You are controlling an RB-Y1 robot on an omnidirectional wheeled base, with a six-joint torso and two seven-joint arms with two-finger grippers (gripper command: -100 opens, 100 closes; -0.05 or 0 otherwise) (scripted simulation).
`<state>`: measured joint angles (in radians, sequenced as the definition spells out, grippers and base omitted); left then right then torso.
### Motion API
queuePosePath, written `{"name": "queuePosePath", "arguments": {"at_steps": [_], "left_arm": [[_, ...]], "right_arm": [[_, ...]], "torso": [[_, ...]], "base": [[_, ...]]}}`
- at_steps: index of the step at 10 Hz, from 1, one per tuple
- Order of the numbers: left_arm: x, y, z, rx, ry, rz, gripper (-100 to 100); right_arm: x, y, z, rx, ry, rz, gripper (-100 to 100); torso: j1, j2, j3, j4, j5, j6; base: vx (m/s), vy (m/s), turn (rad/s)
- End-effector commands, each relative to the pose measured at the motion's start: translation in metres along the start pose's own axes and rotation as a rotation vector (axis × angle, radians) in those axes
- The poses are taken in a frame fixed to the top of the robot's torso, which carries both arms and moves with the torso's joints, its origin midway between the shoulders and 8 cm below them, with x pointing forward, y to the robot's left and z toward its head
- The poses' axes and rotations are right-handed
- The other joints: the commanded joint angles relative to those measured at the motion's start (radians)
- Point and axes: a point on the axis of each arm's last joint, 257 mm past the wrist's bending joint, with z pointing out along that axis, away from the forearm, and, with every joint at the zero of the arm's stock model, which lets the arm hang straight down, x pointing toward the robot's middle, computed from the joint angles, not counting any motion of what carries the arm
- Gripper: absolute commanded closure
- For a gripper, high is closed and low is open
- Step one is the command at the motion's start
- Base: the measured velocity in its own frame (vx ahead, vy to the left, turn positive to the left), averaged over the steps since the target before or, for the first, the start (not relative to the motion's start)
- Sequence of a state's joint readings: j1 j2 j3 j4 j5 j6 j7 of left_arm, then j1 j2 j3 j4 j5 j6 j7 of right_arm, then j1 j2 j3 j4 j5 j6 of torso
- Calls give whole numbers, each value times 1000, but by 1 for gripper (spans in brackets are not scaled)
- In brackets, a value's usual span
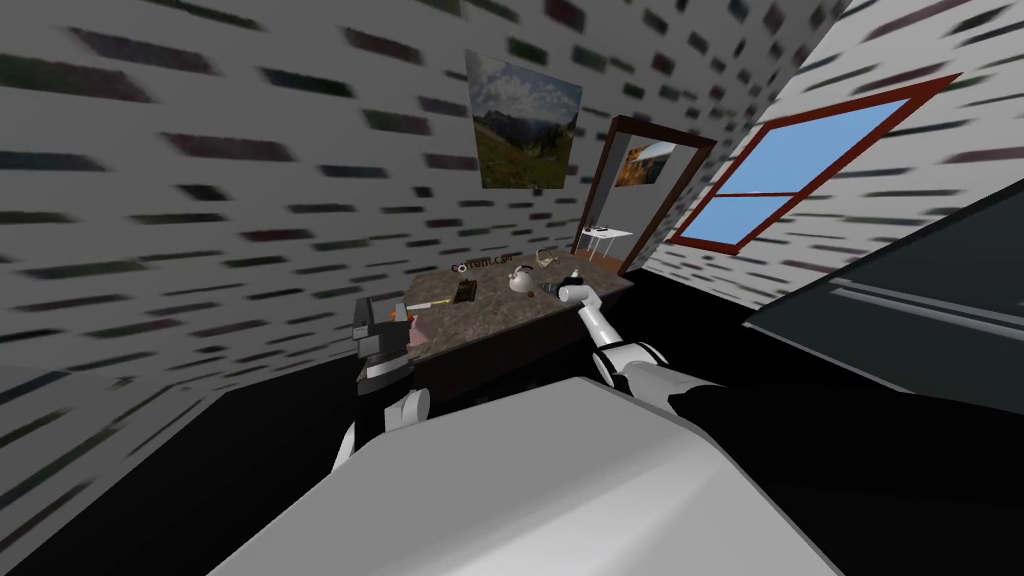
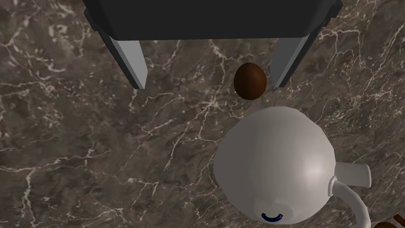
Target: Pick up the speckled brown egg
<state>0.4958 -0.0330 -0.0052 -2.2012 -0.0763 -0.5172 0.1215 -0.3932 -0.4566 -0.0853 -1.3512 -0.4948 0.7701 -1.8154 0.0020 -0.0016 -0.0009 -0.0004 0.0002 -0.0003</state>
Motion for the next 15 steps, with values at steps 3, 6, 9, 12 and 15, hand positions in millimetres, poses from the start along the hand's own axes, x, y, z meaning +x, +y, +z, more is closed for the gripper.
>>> {"name": "queuePosePath", "arguments": {"at_steps": [3, 6, 9, 12, 15], "left_arm": [[0, 0, 0, 0, 0, 0, 0], [0, 0, 0, 0, 0, 0, 0], [0, 0, 0, 0, 0, 0, 0], [0, 0, 0, 0, 0, 0, 0], [0, 0, 0, 0, 0, 0, 0]], "right_arm": [[-12, 13, 3, -24, -83, 109, -100], [-25, 26, 5, -57, -172, 223, -100], [-42, 41, 2, -104, -280, 362, -100], [-56, 52, -2, -142, -358, 459, -100], [-62, 56, -3, -155, -384, 488, -100]], "torso": [[0, 0, 0, 0, 0, 0], [0, -2, -1, 0, 0, 0], [1, -1, -1, 0, 0, 0], [2, -2, -1, -1, 0, 0], [1, -1, -1, 0, 0, 0]], "base": [[25, 17, 38], [43, 22, 62], [46, 25, 86], [61, 44, 88], [40, 20, 59]]}}
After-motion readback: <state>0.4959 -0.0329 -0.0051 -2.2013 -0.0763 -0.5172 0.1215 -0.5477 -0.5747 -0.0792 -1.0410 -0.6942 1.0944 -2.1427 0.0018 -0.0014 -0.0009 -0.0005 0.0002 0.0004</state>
